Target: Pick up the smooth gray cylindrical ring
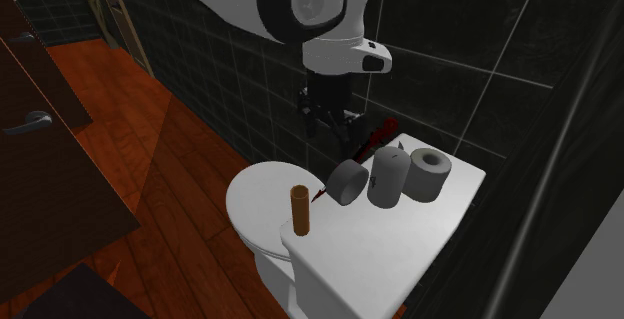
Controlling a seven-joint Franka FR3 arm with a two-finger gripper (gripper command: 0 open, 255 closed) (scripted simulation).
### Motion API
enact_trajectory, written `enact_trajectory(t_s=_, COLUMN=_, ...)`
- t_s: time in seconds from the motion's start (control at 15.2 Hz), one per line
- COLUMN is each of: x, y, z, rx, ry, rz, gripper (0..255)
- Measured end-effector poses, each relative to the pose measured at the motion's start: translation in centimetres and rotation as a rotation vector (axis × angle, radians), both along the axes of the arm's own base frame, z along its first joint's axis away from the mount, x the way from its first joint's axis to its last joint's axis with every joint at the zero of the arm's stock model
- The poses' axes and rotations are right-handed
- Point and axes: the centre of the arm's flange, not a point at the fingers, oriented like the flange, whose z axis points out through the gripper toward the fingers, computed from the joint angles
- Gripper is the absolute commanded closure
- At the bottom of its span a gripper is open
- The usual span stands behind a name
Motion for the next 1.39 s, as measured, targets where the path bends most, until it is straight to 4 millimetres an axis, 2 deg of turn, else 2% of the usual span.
enact_trajectory(t_s=0.4, x=3.7, y=-4.1, z=-4.9, rx=0.009, ry=0.040, rz=-0.078, gripper=0)
enact_trajectory(t_s=0.86, x=4.2, y=-4.4, z=-8.7, rx=0.010, ry=0.043, rz=-0.085, gripper=0)
enact_trajectory(t_s=0.92, x=4.2, y=-4.4, z=-8.9, rx=0.010, ry=0.043, rz=-0.085, gripper=255)
enact_trajectory(t_s=1.39, x=4.2, y=-4.4, z=-9.0, rx=0.009, ry=0.042, rz=-0.085, gripper=255)
